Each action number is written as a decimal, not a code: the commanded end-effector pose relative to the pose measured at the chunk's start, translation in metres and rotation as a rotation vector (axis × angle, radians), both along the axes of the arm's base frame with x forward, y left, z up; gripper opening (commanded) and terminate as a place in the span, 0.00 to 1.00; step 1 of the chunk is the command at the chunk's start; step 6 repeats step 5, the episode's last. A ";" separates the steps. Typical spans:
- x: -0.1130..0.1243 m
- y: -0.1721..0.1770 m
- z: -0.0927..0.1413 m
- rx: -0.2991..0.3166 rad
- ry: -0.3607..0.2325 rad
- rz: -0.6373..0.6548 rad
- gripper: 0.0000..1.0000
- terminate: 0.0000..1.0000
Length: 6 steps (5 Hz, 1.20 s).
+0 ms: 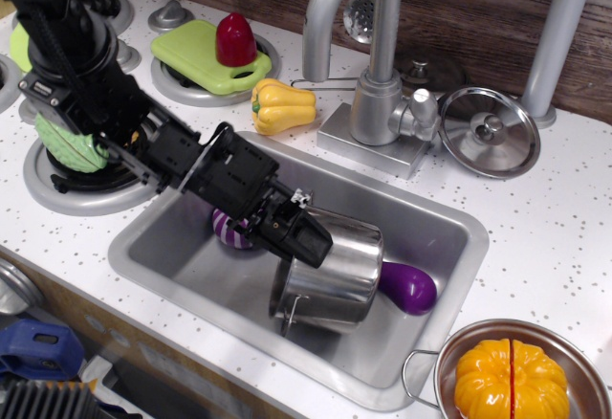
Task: Flip pot upright in sink
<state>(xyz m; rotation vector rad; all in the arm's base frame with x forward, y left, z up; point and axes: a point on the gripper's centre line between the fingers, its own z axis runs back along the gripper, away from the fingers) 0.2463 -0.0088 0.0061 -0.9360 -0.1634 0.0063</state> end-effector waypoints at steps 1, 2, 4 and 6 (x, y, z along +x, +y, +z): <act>0.006 0.002 0.022 0.311 0.024 -0.047 1.00 0.00; 0.007 0.002 0.023 0.379 0.064 -0.047 1.00 0.00; 0.005 -0.001 0.013 0.565 0.150 0.082 1.00 0.00; 0.005 -0.001 0.009 0.610 0.142 0.099 1.00 1.00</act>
